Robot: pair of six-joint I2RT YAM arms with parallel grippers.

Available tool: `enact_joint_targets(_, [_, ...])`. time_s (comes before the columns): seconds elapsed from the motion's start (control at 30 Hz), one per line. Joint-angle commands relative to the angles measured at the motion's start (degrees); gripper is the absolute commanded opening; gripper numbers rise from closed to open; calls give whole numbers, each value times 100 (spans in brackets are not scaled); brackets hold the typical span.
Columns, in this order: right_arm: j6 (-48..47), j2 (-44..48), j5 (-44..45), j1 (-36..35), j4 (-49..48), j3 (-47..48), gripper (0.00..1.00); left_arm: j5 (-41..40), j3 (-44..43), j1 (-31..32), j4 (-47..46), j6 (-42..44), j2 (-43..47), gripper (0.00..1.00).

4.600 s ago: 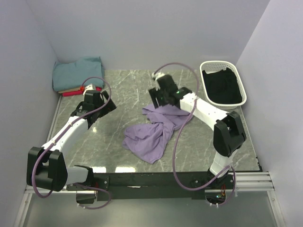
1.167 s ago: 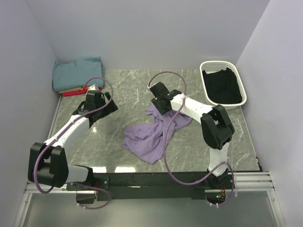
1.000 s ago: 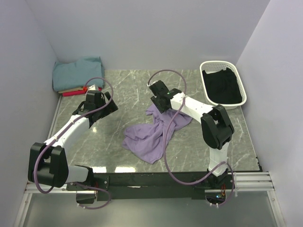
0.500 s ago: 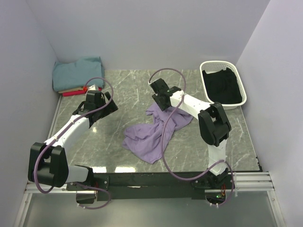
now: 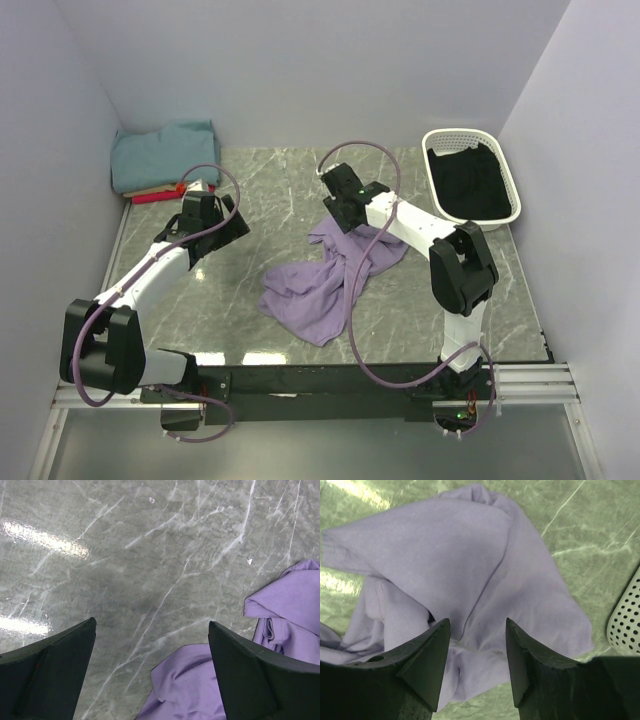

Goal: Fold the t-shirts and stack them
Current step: Flatten the tshirt out

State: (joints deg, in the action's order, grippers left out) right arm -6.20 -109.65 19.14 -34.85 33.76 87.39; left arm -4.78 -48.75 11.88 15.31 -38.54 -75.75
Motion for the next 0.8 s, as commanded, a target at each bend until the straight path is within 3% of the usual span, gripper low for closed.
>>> enact_joint_targets(0.0, [92,84,-68,-22,87,-21,55,38,-56,25,-134,84,-2,99])
enact_joint_targets(0.77, [75,-13,-156,-57,184,-4,54,56,-64,34,-125,102,-28,99])
